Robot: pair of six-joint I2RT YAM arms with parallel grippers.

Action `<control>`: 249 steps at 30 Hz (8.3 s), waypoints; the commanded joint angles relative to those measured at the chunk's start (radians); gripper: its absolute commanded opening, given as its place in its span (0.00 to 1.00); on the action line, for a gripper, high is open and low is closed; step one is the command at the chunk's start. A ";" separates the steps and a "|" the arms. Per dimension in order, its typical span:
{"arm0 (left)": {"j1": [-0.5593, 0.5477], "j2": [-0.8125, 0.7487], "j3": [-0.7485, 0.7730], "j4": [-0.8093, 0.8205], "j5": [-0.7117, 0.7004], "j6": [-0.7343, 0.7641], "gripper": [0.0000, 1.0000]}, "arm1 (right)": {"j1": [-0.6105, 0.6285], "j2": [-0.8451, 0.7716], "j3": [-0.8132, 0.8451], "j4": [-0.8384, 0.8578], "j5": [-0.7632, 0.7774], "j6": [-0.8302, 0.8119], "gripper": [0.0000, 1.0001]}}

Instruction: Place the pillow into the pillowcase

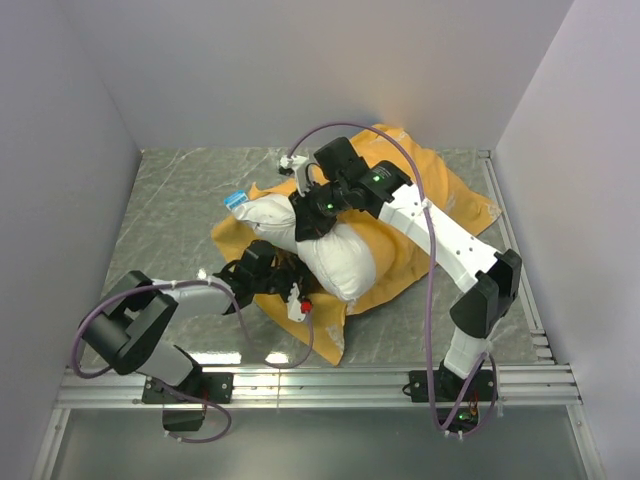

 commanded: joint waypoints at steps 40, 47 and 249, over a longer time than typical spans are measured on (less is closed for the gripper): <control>0.011 -0.155 0.186 -0.927 -0.065 0.274 0.01 | -0.018 -0.075 -0.281 0.250 0.123 0.073 0.00; 0.080 -0.282 0.150 -1.030 0.001 0.276 0.01 | -0.024 0.001 -0.373 0.297 0.199 0.096 0.00; 0.465 -0.824 0.515 -0.878 -0.333 -2.017 0.97 | 0.297 0.541 0.092 0.029 0.717 0.038 0.70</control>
